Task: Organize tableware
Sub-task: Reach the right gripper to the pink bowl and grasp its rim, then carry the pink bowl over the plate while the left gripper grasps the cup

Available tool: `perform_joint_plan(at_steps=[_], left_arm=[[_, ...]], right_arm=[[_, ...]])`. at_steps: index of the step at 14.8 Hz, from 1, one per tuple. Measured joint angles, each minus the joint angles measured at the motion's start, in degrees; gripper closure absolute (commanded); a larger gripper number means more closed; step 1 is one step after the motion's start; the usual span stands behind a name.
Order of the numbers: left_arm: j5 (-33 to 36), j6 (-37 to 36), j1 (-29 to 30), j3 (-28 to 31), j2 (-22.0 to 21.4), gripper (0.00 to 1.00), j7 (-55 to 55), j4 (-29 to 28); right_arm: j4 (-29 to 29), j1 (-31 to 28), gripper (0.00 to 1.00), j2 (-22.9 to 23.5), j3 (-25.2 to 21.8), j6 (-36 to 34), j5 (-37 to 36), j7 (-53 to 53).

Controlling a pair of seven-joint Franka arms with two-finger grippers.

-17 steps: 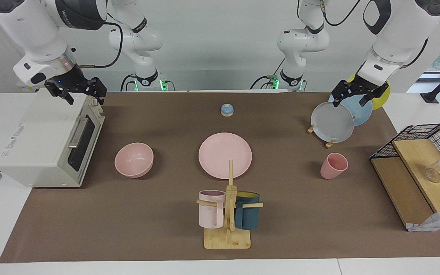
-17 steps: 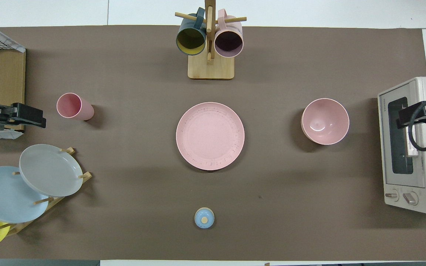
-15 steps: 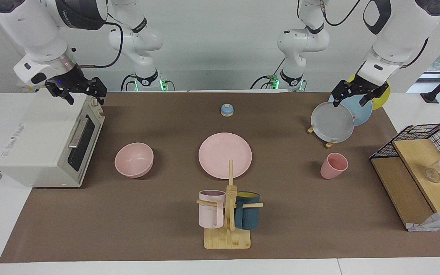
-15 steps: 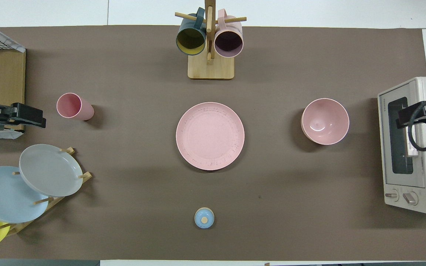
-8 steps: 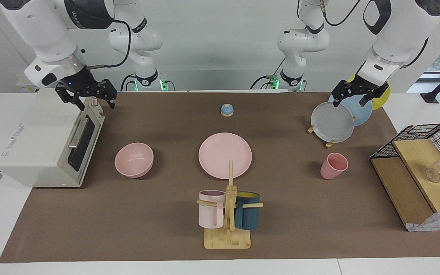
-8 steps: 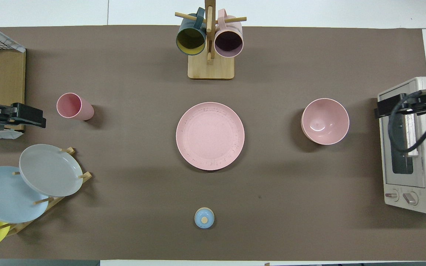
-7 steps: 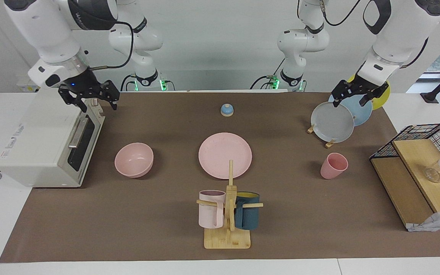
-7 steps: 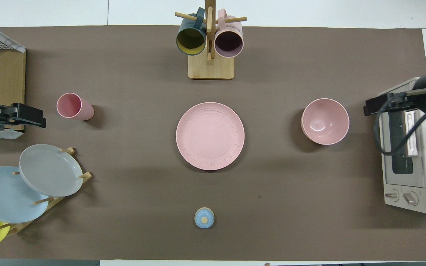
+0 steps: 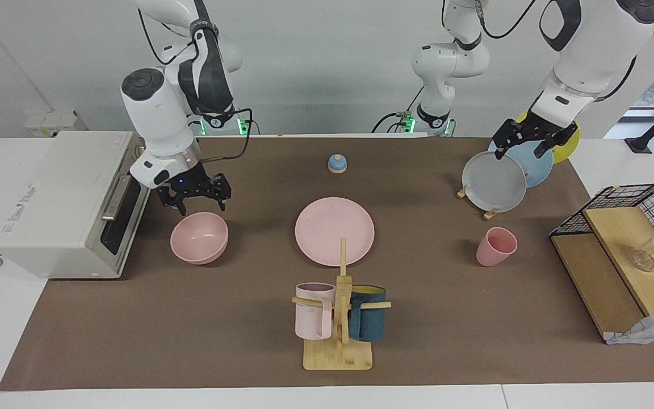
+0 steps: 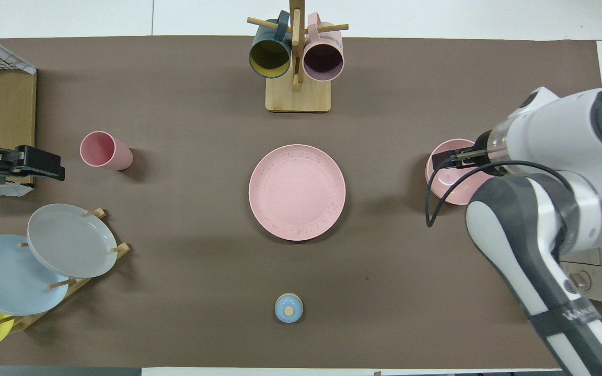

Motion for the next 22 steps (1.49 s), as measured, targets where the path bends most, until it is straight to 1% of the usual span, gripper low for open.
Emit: perform_joint_plan(at_steps=[2, 3, 4, 5, 7, 8, 9, 10, 12, 15, 18, 19, 20, 21, 22], left_arm=[[0.0, 0.0, 0.0, 0.0, 0.0, 0.00, 0.0, 0.0], [0.0, 0.0, 0.0, 0.0, 0.0, 0.00, 0.0, 0.0], [0.0, 0.0, 0.0, 0.0, 0.0, 0.00, 0.0, 0.0], [0.0, 0.0, 0.0, 0.0, 0.0, 0.00, 0.0, 0.0], [0.0, 0.0, 0.0, -0.1, 0.0, 0.00, 0.0, 0.0], [0.0, 0.0, 0.0, -0.2, 0.0, 0.00, 0.0, 0.0], [0.0, 0.0, -0.1, -0.3, -0.1, 0.00, 0.0, 0.0], [0.0, 0.0, -0.1, -0.3, -0.1, 0.00, 0.0, 0.0], [0.0, 0.0, 0.0, -0.2, -0.1, 0.00, 0.0, 0.0], [0.0, 0.0, 0.0, -0.1, -0.1, 0.00, 0.0, 0.0], [0.0, 0.0, 0.0, -0.1, -0.1, 0.00, 0.0, 0.0], [0.0, 0.0, 0.0, -0.1, -0.1, 0.00, 0.0, 0.0], [0.0, 0.0, 0.0, -0.1, -0.1, 0.00, 0.0, 0.0], [0.0, 0.0, 0.0, -0.1, -0.1, 0.00, 0.0, 0.0], [0.0, 0.0, 0.0, -0.1, -0.1, 0.00, 0.0, 0.0]], right_arm=[[-3.9, 1.9, 0.00, 2.0, 0.0, 7.8, 0.0, 0.9], [-5.4, 2.8, 0.00, 2.6, 0.0, 10.4, 0.0, 1.1], [-6.5, 3.5, 0.00, 3.3, 0.0, 11.9, 0.0, 1.4], [-7.0, 3.8, 0.05, 3.7, 0.0, 12.4, 0.0, 1.4], [-7.2, 3.8, 0.27, 4.3, 0.0, 12.4, 0.0, 1.4], [-7.3, 3.8, 0.35, 4.6, 0.0, 12.4, 0.0, 1.4], [-7.4, 3.8, 0.39, 5.0, -0.1, 12.4, -0.1, 1.2], [-7.5, 3.8, 0.46, 5.5, -0.1, 12.4, -0.3, 0.9], [-7.5, 3.8, 0.66, 6.6, -0.1, 12.4, -1.3, 0.7], [-7.5, 3.6, 1.00, 7.1, -0.2, 12.4, -4.6, 0.6], [-7.2, 3.5, 1.00, 7.0, -0.3, 11.2, -7.3, 0.6], [-6.3, 3.6, 1.00, 6.7, -0.3, 9.1, -7.8, 0.6], [-4.6, 4.1, 1.00, 6.6, -0.2, 6.2, -7.8, 0.5], [-1.7, 5.4, 1.00, 6.7, -0.1, 2.0, -7.8, 0.5], [2.6, 7.5, 1.00, 7.2, -0.1, -2.8, -7.7, 1.3]])
